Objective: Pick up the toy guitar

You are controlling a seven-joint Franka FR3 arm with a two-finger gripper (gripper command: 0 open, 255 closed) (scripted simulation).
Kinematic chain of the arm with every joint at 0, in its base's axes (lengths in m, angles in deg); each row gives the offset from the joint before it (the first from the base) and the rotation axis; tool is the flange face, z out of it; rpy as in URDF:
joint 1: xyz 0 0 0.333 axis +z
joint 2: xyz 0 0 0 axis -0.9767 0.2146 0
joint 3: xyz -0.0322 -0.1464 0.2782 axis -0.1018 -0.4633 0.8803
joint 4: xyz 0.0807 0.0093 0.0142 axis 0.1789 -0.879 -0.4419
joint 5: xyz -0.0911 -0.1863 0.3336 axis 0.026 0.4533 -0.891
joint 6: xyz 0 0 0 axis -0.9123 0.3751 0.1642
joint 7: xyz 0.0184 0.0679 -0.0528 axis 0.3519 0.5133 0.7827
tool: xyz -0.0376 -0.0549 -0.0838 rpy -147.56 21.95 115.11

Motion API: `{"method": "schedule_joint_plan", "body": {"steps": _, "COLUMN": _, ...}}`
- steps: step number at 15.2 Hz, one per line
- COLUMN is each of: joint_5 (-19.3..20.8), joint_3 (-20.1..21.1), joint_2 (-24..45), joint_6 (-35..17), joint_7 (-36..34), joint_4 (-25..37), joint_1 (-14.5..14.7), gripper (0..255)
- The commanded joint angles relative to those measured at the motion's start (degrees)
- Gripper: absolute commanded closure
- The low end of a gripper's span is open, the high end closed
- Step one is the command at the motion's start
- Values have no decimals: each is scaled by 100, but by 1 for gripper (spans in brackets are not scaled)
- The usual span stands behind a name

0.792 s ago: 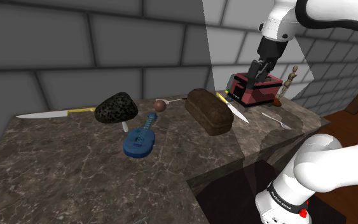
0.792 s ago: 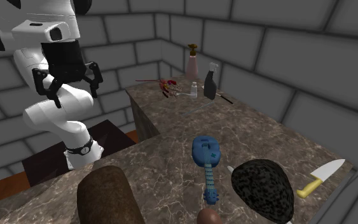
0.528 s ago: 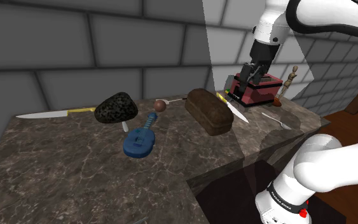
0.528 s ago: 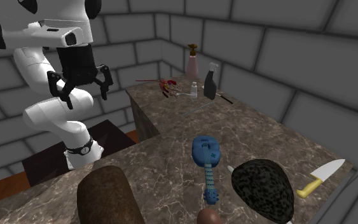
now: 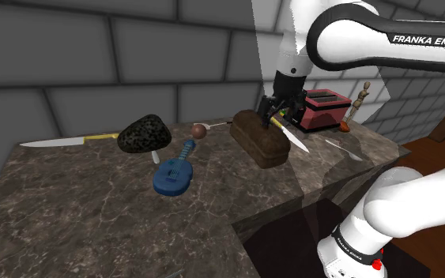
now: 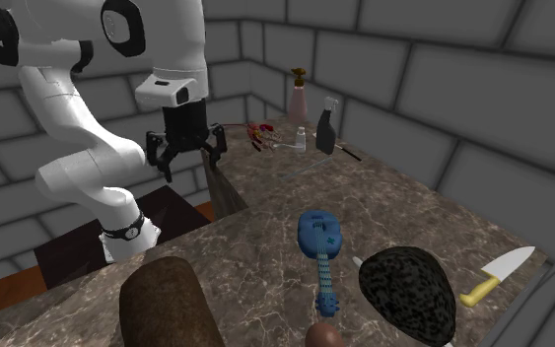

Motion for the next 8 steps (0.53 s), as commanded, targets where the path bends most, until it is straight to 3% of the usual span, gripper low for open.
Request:
{"method": "schedule_joint_plan", "body": {"steps": 1, "joint_5": -51, "joint_3": 257, "joint_2": 299, "joint_6": -256, "joint_7": -449, "joint_4": 34, "joint_1": -80, "gripper": 0}}
{"method": "schedule_joint_plan", "body": {"steps": 8, "joint_5": 115, "joint_3": 1191, "joint_2": 1704, "joint_6": -991, "joint_7": -2107, "joint_4": 585, "joint_1": -427, "gripper": 0}}
